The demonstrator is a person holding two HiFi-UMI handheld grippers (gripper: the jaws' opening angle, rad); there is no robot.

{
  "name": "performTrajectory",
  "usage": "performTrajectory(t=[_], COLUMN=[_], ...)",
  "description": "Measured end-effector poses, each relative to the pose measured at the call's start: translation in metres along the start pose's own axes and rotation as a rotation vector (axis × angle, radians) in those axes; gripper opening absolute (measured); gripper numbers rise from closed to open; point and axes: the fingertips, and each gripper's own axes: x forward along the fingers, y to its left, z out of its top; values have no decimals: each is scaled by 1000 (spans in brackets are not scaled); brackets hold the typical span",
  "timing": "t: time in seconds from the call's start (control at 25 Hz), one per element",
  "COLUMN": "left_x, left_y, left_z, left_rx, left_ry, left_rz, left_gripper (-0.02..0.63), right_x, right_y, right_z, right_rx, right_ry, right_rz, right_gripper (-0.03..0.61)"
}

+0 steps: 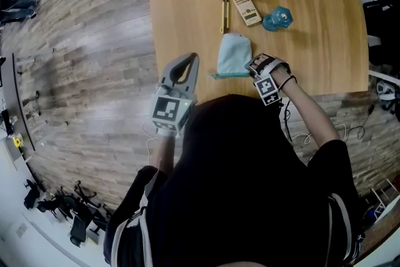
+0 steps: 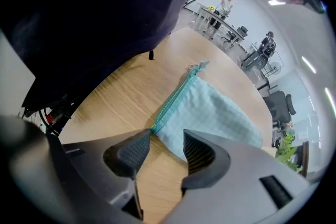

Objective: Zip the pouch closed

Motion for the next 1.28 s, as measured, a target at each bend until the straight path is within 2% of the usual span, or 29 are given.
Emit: performTrajectory(t=[0.28, 0.4, 0.6, 0.72, 0.92, 1.12, 1.28], left_x=[-1, -2, -1, -1, -2, -5, -6], left_y=[8, 8, 4, 4, 6, 8, 8], left_z=[-1, 0, 0, 0, 0, 1, 0], left_rx=[-7, -1, 16, 15, 18, 23, 22], left_ry=[4, 5, 10, 8, 1, -6, -8], left_rz=[10, 11, 7, 5, 8, 9, 12], left_gripper=[2, 2, 2, 2, 2, 2, 2], right_x=[5, 4, 5, 2, -10, -55, -103], right_y=[-1, -3, -4, -9, -25, -75, -111], right_z=[4, 5, 5, 7, 9, 19, 19], right_rx=[-30, -35, -36, -3, 146, 493, 680], right_ry=[-6, -13, -15, -30, -77, -247, -379], right_rz=[10, 5, 2, -6, -27, -122, -211], right_gripper=[184, 102, 75, 55, 46, 42, 40])
